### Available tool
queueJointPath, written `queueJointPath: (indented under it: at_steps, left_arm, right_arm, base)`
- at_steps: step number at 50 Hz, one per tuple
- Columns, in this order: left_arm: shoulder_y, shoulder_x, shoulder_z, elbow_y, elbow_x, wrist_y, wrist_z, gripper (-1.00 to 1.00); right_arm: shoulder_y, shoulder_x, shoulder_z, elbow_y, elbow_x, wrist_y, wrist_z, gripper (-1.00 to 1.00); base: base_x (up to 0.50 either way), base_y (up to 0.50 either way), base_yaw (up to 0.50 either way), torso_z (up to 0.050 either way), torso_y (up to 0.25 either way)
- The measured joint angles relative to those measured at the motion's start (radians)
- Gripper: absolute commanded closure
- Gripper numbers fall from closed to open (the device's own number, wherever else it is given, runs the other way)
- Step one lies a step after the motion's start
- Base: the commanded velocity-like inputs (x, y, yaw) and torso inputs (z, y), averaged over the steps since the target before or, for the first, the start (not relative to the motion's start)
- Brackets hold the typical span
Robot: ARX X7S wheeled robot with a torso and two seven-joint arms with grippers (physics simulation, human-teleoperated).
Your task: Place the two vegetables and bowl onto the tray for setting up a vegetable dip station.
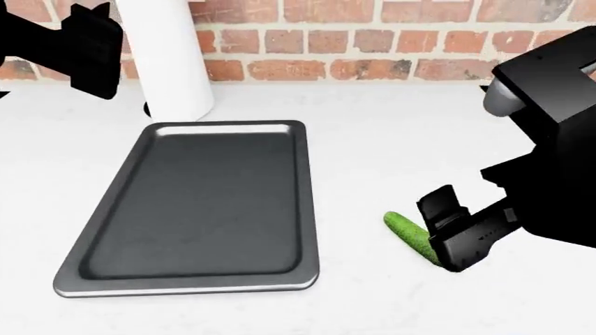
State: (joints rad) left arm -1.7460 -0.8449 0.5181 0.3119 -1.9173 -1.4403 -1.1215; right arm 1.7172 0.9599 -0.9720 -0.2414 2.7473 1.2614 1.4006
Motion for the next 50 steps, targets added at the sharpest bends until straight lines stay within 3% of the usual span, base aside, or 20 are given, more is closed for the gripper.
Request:
queueJointPath:
  at_steps: [20, 50]
  left_arm:
    - [0.003, -0.02, 0.019, 0.017, -0.004, 0.026, 0.005, -1.0]
    - [-0.007, -0.038, 0.046, 0.031, -0.014, 0.052, 0.007, -1.0]
  right_arm:
    - [-0.018, -0.054, -0.041, 0.184, -0.157, 0.048, -0.041, -1.0]
    - [-0.173, -0.14, -0.071, 0.248, -0.336, 0.115, -0.176, -1.0]
  base:
    - [0.0, 0.0, 0.0, 0.0, 0.0]
    - [0.0, 0.0, 0.0, 0.0, 0.0]
